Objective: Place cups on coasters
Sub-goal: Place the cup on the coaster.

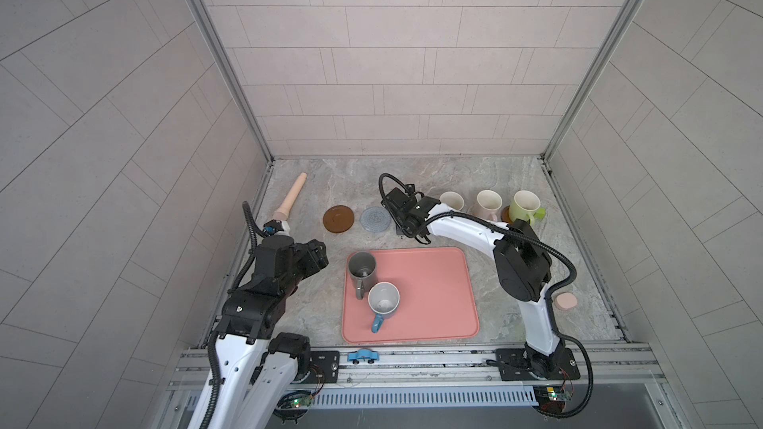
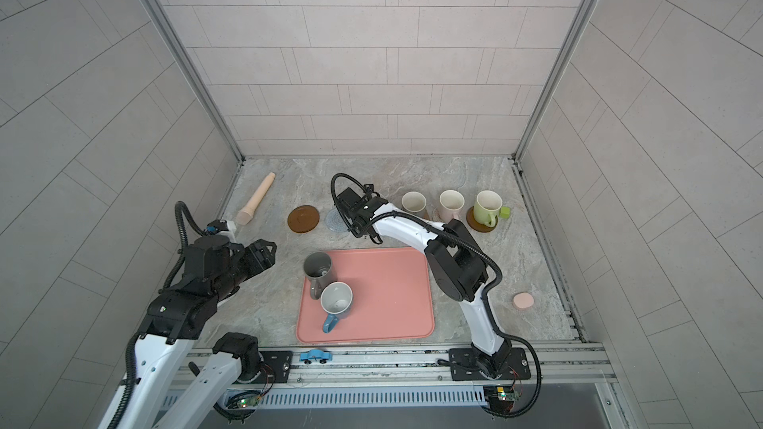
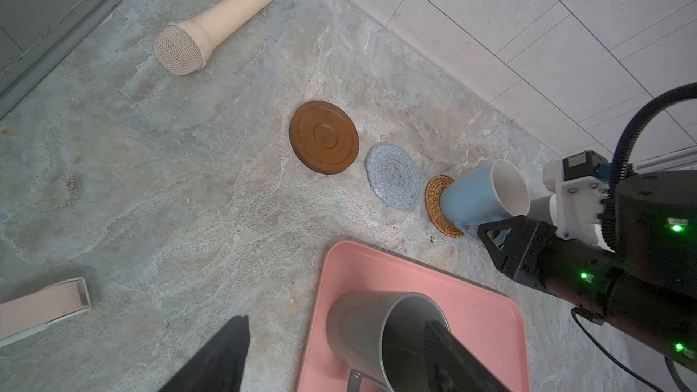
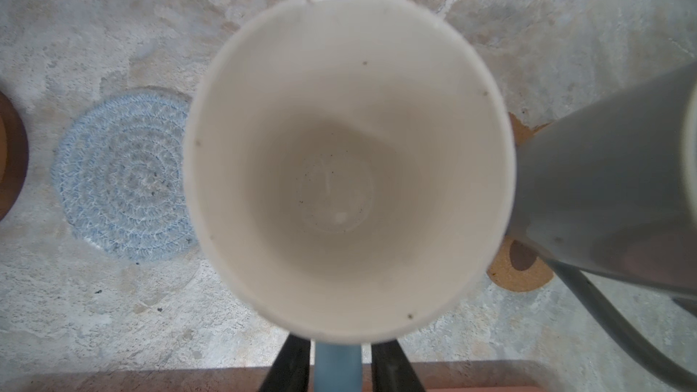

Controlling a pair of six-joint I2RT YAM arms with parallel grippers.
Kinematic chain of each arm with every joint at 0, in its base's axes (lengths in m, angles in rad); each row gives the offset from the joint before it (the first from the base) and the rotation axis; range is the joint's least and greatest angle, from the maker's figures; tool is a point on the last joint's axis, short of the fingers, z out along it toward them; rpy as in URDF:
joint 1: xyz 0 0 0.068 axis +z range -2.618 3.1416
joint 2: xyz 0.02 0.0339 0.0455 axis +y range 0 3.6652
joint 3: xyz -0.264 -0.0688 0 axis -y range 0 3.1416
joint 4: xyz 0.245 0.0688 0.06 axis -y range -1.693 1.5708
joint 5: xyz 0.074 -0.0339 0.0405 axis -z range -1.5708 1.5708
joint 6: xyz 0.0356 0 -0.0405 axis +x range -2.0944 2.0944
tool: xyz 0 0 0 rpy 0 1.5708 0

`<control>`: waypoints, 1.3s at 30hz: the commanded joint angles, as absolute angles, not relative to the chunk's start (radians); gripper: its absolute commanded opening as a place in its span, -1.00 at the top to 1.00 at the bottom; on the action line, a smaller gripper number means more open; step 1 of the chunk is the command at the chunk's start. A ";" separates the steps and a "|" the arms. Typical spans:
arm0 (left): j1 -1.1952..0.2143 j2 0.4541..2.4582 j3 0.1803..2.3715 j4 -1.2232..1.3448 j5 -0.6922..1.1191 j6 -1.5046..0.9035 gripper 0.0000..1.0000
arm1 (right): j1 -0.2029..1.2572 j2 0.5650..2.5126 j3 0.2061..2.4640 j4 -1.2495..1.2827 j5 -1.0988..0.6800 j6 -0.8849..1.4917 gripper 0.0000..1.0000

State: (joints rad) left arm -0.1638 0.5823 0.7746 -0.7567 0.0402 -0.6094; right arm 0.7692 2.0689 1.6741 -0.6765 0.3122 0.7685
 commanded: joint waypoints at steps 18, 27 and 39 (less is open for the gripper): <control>-0.159 0.563 0.802 -0.776 0.027 -0.611 -0.59 | 0.782 2.020 1.664 -0.661 0.314 0.794 0.38; -0.160 0.565 0.811 -0.782 0.026 -0.613 -0.59 | 0.782 1.967 1.652 -0.687 0.342 0.772 0.35; -0.159 0.555 0.811 -0.799 0.032 -0.614 -0.59 | 0.773 1.780 1.546 -0.695 0.383 0.745 0.29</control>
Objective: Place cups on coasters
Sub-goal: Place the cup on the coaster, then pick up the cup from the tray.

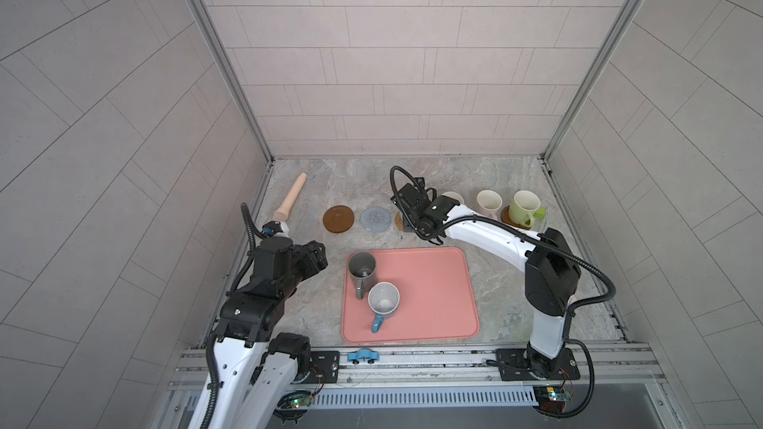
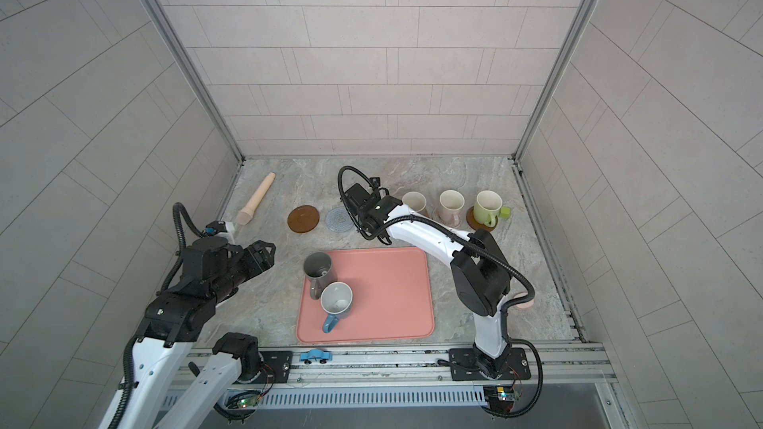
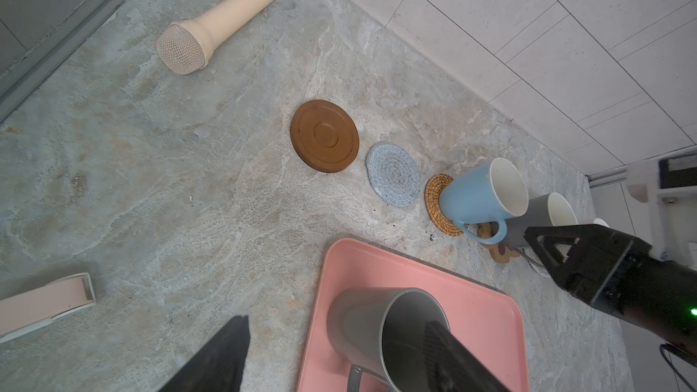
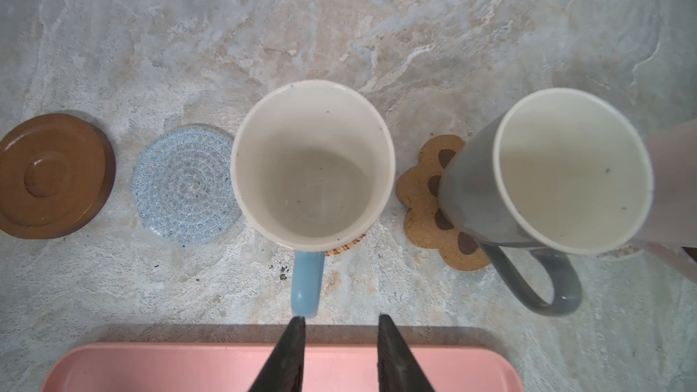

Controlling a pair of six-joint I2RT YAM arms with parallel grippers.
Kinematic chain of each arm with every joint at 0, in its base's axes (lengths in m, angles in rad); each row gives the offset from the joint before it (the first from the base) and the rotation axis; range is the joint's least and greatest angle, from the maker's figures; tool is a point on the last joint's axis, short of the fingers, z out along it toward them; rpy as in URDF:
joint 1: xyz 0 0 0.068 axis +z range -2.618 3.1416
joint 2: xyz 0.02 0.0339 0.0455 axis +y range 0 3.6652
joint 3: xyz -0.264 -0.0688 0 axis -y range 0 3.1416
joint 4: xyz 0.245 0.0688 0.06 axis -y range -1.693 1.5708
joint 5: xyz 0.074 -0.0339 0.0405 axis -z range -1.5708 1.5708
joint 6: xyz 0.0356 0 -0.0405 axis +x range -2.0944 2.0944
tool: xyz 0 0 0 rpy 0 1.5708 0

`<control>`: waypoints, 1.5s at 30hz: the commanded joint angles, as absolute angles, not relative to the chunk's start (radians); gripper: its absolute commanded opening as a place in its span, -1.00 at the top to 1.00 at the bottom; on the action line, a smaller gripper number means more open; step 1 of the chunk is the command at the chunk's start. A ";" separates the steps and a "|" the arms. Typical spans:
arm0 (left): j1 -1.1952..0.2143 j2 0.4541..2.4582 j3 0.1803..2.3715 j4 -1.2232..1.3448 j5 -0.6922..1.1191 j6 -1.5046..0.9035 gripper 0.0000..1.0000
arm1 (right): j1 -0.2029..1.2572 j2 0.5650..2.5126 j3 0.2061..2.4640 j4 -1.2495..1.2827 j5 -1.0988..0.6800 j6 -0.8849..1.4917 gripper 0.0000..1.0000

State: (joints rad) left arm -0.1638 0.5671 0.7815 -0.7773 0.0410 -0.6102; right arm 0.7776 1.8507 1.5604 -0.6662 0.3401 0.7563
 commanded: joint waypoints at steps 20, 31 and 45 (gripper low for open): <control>-0.160 0.554 0.821 -0.806 0.105 -0.605 -0.58 | 0.733 1.491 1.356 -0.705 0.399 0.738 0.26; -0.160 0.536 0.814 -0.840 0.167 -0.616 -0.53 | 0.716 1.421 1.296 -0.698 0.397 0.753 0.26; -0.176 0.492 0.780 -0.871 0.306 -0.650 -0.43 | 0.704 1.373 1.263 -0.693 0.397 0.760 0.25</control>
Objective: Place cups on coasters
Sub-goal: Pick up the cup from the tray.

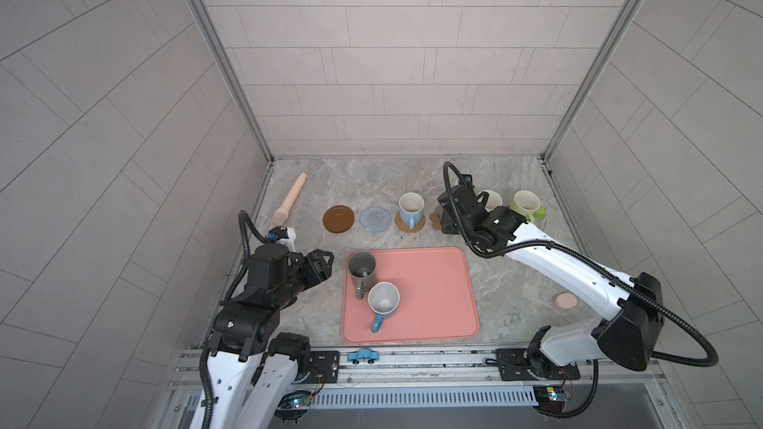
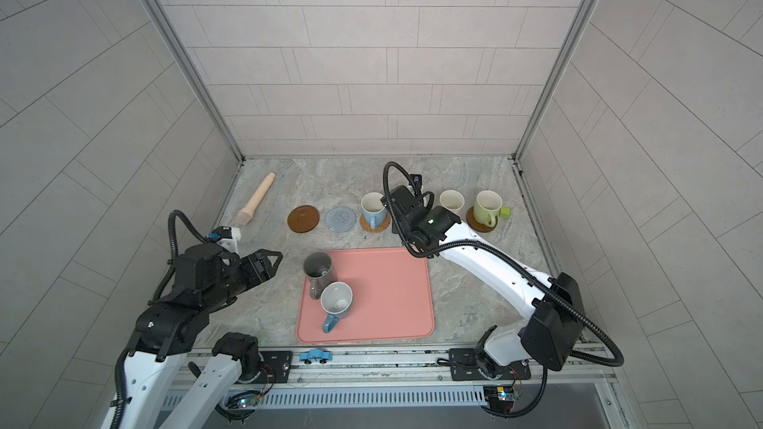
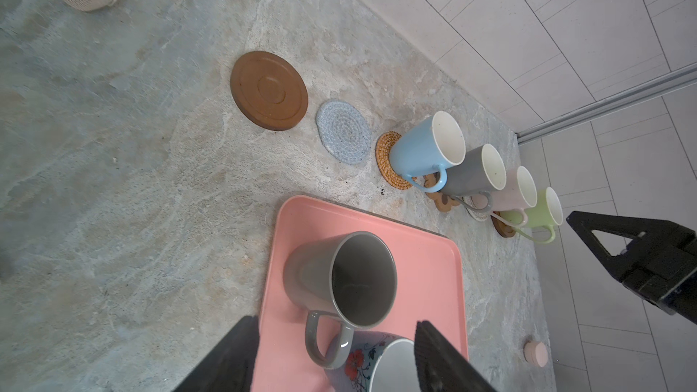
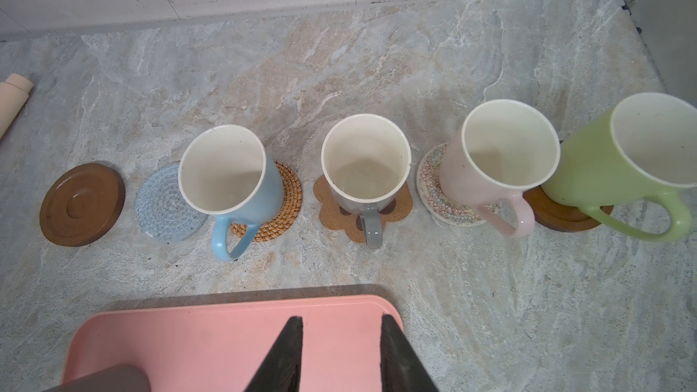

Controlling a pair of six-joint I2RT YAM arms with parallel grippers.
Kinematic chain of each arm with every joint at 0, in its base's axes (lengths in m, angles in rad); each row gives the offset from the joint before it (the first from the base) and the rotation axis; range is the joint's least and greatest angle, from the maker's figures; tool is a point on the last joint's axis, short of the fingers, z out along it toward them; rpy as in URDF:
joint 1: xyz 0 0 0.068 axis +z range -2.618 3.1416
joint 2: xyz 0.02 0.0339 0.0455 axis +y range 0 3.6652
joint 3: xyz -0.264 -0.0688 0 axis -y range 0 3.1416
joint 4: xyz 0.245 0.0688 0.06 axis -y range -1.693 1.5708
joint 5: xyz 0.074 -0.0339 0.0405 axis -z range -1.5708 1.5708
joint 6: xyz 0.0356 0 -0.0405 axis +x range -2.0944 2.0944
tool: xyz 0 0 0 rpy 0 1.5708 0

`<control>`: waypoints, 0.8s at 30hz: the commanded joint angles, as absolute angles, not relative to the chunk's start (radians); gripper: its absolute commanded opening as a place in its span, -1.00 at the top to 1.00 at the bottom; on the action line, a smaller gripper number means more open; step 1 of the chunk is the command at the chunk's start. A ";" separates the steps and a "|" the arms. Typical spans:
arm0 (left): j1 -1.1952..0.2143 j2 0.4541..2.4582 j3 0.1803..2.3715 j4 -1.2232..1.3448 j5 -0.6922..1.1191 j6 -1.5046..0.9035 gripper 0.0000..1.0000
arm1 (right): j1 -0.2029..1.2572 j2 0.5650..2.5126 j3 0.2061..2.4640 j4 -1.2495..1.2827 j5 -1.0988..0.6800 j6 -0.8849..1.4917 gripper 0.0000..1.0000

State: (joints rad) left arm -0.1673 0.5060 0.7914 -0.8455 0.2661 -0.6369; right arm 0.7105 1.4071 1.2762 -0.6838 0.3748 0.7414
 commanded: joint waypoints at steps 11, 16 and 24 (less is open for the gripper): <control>-0.303 0.505 0.759 -0.878 0.288 -0.663 -0.36 | 0.692 1.349 1.232 -0.687 0.397 0.770 0.24; -0.485 0.584 0.771 -0.877 0.179 -0.683 -0.36 | 0.682 1.338 1.220 -0.686 0.397 0.774 0.24; -0.695 0.717 0.777 -0.879 0.018 -0.756 -0.27 | 0.665 1.306 1.199 -0.698 0.401 0.780 0.24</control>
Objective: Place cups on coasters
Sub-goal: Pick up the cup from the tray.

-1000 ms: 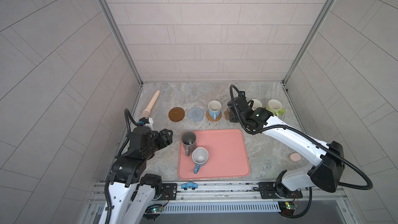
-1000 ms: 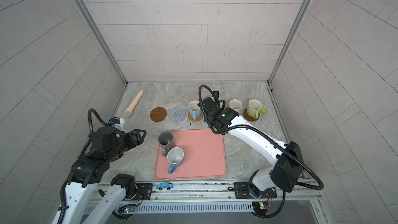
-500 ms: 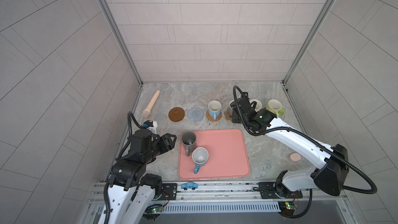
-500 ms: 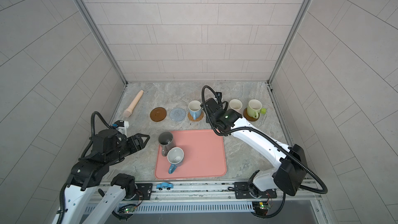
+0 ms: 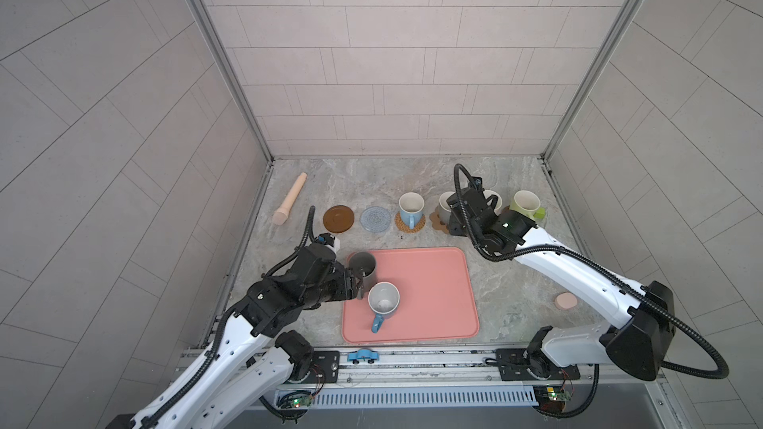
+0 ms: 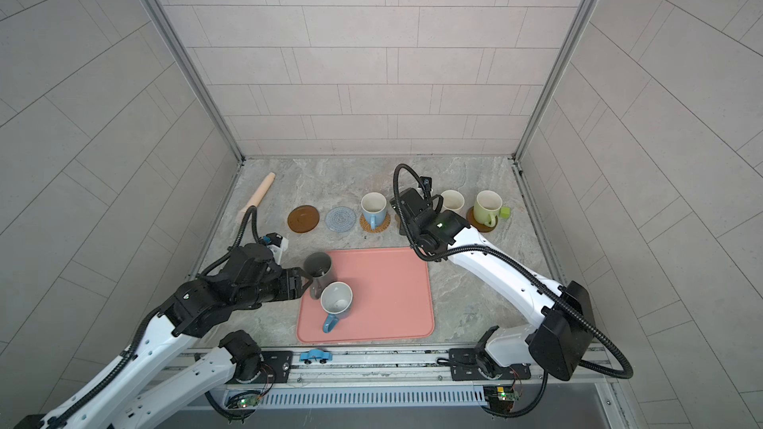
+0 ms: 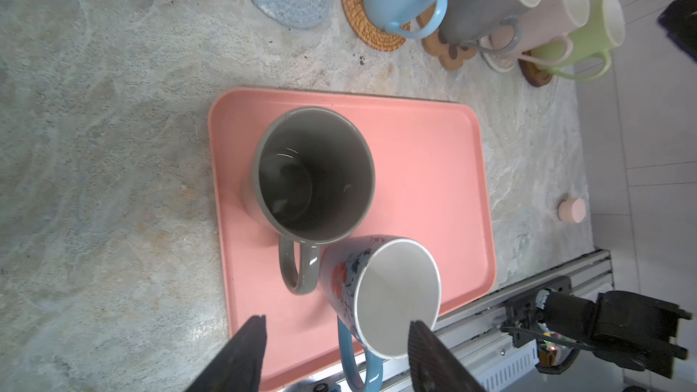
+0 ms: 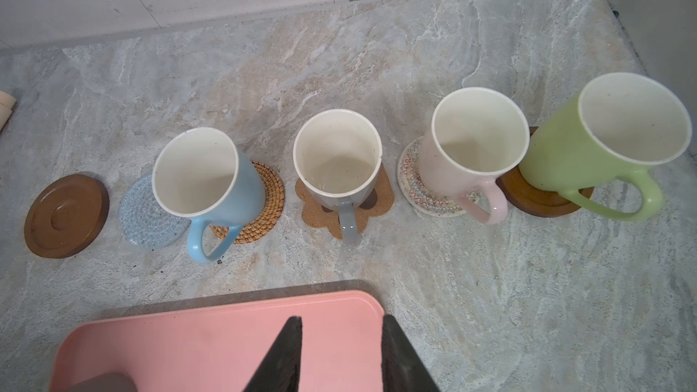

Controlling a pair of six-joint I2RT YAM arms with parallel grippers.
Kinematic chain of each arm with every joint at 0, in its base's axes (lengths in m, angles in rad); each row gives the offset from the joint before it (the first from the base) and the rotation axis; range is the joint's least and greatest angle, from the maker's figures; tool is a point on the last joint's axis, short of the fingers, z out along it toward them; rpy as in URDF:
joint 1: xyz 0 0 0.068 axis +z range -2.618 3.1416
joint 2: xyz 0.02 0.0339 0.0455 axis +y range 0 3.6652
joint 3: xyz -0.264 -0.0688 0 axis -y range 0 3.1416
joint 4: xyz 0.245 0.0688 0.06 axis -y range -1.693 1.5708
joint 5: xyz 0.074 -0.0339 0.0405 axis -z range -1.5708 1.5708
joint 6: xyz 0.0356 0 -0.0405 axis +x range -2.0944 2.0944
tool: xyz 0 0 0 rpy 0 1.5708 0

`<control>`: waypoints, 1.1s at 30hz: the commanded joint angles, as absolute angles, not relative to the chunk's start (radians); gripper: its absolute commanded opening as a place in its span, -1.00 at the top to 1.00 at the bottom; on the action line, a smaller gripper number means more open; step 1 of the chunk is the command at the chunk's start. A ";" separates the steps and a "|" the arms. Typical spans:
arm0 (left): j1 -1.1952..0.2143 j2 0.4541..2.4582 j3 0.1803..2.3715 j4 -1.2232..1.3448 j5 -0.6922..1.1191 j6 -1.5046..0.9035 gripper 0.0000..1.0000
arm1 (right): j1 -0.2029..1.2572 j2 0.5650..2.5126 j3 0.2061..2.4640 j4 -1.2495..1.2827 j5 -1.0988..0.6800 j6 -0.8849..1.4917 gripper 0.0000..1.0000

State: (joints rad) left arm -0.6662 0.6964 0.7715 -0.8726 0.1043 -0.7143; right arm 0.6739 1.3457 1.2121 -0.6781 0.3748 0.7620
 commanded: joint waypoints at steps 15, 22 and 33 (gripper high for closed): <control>-0.778 0.975 0.844 -0.936 -0.042 -0.745 -0.07 | 0.635 1.234 1.145 -0.706 0.407 0.792 0.23; -0.779 1.014 0.850 -0.930 -0.054 -0.739 -0.06 | 0.623 1.197 1.124 -0.706 0.408 0.792 0.22; -0.778 1.061 0.855 -0.921 -0.077 -0.730 0.03 | 0.609 1.172 1.105 -0.708 0.408 0.797 0.22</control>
State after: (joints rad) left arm -0.7731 1.0576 0.8276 -0.9043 -0.0395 -0.7315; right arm 0.6144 1.1984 1.1164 -0.6926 0.3859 0.7773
